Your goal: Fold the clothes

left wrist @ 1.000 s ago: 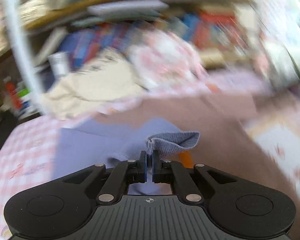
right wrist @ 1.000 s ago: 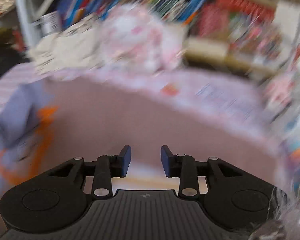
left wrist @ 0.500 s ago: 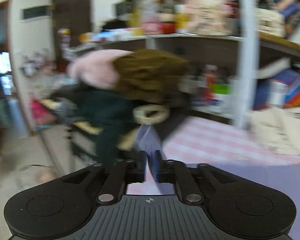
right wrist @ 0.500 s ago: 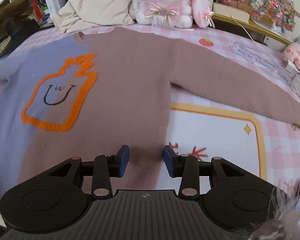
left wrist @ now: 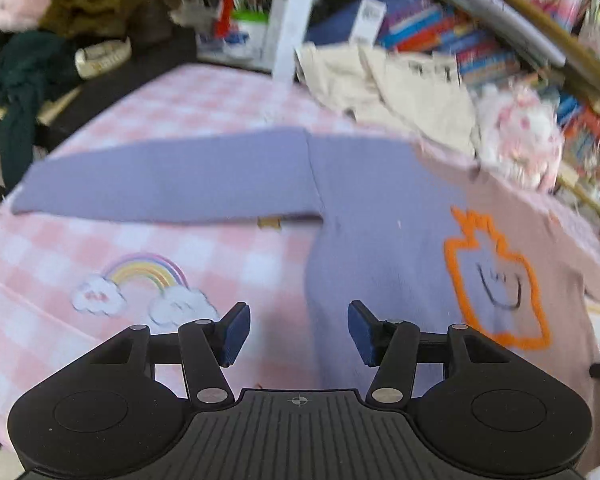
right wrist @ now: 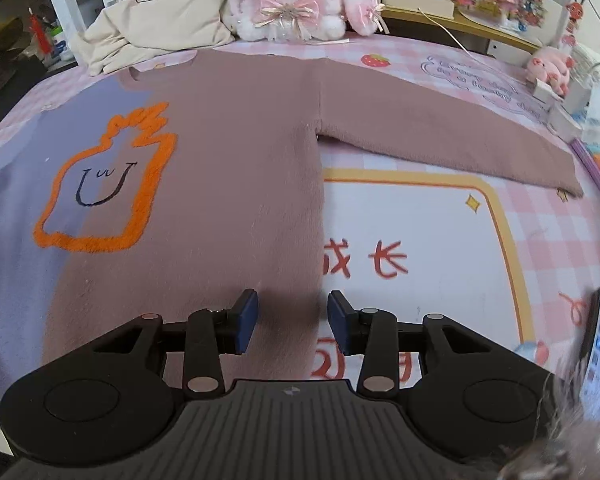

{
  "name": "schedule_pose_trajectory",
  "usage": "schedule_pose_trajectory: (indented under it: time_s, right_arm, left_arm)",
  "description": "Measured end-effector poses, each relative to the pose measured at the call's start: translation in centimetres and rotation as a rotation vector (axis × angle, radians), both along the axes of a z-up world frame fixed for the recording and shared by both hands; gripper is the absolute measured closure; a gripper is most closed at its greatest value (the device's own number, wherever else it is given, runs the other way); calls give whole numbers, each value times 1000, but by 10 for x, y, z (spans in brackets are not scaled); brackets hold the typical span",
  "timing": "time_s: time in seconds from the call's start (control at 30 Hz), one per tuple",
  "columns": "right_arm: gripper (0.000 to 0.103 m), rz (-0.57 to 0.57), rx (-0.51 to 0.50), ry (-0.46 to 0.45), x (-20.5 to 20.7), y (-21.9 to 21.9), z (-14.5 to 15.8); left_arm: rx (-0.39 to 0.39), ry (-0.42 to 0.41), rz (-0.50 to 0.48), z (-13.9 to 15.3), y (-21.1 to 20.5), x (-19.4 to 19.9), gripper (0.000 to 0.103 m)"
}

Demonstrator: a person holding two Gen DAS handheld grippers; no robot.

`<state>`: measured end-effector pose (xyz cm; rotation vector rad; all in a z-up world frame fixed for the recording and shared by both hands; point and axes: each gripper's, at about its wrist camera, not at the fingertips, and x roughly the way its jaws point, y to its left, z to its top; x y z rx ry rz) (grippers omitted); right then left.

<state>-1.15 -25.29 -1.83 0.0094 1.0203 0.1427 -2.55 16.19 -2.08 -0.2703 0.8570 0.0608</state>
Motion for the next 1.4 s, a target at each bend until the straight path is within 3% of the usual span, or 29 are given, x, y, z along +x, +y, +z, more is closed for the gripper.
schedule_pose_trajectory:
  time_s: [0.03, 0.1, 0.17, 0.27, 0.33, 0.4, 0.7, 0.77, 0.9, 1.07, 1.17, 1.2, 1.23, 1.27, 1.4]
  right_arm:
    - [66, -9, 7, 2, -3, 1, 0]
    - [66, -25, 19, 5, -9, 2, 0]
    - [66, -40, 27, 6, -15, 2, 0]
    - [70, -49, 44, 7, -23, 3, 1]
    - [85, -45, 65, 7, -26, 4, 1]
    - [89, -42, 84, 3, -28, 6, 1]
    - [90, -68, 0, -57, -16, 15, -2]
    - [87, -74, -6, -61, -19, 15, -2]
    - [58, -107, 23, -58, -27, 11, -3]
    - [58, -130, 49, -44, -41, 8, -3]
    - [69, -130, 55, -45, -45, 10, -2]
    - [77, -128, 58, -47, -45, 11, -2]
    - [81, -127, 65, -48, -45, 11, -2]
    - [85, -127, 71, -49, -44, 12, -3]
    - [89, -99, 52, -62, -45, 19, -3]
  left_arm:
    - [1, 9, -11, -3, -2, 2, 52]
    - [-4, 31, -30, -9, -4, 8, 63]
    - [-16, 48, -46, -13, -4, 17, 83]
    - [-14, 54, -97, -15, -3, 30, 98]
    - [17, 54, -137, -15, -6, 38, 98]
    - [38, 42, -155, -16, -10, 48, 98]
    - [115, 21, -195, -18, -29, 73, 97]
    - [119, 31, -182, -15, -29, 67, 89]
    - [60, 15, -167, -9, -27, 37, 75]
    - [10, 22, -171, -10, -37, 5, 75]
    - [-100, 41, -112, -15, -32, 1, 79]
    - [-121, 38, -94, -16, -30, 0, 80]
    - [-124, 40, -86, -17, -29, 0, 95]
    - [-122, 44, -81, -18, -28, 0, 98]
    - [-95, 23, -98, -14, -29, -7, 99]
